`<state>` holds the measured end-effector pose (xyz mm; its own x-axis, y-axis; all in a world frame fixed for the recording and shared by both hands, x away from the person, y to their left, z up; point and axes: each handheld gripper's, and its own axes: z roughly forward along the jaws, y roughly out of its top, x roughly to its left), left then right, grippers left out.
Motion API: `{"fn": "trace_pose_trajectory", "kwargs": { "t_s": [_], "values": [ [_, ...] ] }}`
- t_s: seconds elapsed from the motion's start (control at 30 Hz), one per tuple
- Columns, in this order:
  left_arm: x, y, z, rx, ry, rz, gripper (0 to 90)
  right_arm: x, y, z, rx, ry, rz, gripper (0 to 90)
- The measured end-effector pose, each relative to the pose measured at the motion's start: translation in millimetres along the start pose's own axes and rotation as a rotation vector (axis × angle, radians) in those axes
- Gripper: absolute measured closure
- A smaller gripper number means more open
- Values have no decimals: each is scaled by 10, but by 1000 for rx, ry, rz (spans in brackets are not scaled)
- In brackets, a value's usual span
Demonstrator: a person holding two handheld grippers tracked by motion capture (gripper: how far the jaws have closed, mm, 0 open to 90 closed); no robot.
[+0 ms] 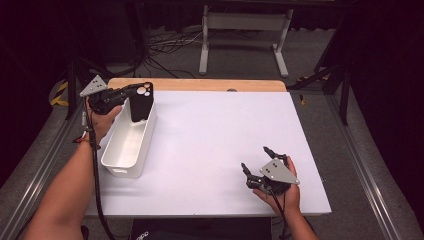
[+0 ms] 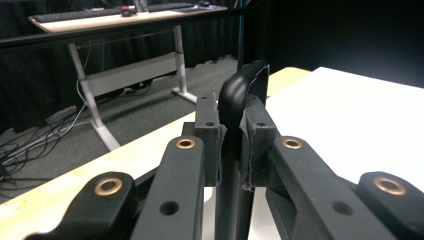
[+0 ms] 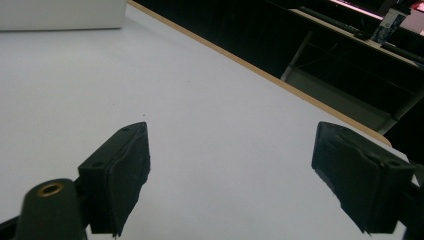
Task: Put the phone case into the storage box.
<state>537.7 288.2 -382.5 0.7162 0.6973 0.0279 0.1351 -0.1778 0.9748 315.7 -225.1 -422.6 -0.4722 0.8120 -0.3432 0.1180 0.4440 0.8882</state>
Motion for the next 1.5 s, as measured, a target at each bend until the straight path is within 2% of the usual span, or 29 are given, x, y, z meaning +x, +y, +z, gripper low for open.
{"fn": "trace_pose_trajectory", "kwargs": {
  "t_s": [0.2, 0.3, 0.33, 0.4, 0.43, 0.5, 0.57, 0.6, 0.67, 0.77, 0.97, 1.1, 1.17, 1.2, 1.5],
  "values": [
    [59, -77, 28, -10, -10, -16, 813, -18, -30, -59, 6, -10, 2, 166],
    [68, -83, 38, -5, -14, -9, 812, -33, -35, -73, 2, -13, 11, 166],
    [65, -86, 40, -3, 7, -9, 812, -34, -34, -75, 2, -9, 11, 166],
    [81, -97, 34, 5, 24, -8, 806, -26, -28, -78, -2, 6, 4, 167],
    [96, -107, 29, 17, 51, -9, 801, -21, -27, -78, -2, 9, 1, 167],
    [107, -120, 29, 25, 59, -13, 791, -10, -24, -75, -1, 16, -5, 167],
    [132, -155, 36, 50, 48, -23, 787, -3, -17, -77, -14, 38, -10, 167],
    [135, -168, 45, 62, 63, -11, 784, -2, -14, -78, -18, 46, -11, 167],
    [144, -170, 47, 86, 79, -12, 778, -1, -11, -79, -27, 67, -6, 167],
    [152, -180, 60, 84, 86, -18, 773, 5, -6, -77, -28, 77, -8, 168],
    [183, -195, 103, 127, 113, -21, 736, -10, 0, -87, -31, 81, -3, 169],
    [225, -186, 118, 174, 110, -13, 722, -18, 1, -107, -37, 85, -4, 169],
    [225, -184, 123, 176, 110, -14, 715, -20, 2, -114, -38, 82, -8, 169],
    [225, -175, 131, 192, 113, -15, 710, -25, 3, -119, -39, 82, -6, 168],
    [197, -159, 182, 212, 158, -8, 675, -12, 12, -128, -44, 86, -9, 168]
  ]
}}
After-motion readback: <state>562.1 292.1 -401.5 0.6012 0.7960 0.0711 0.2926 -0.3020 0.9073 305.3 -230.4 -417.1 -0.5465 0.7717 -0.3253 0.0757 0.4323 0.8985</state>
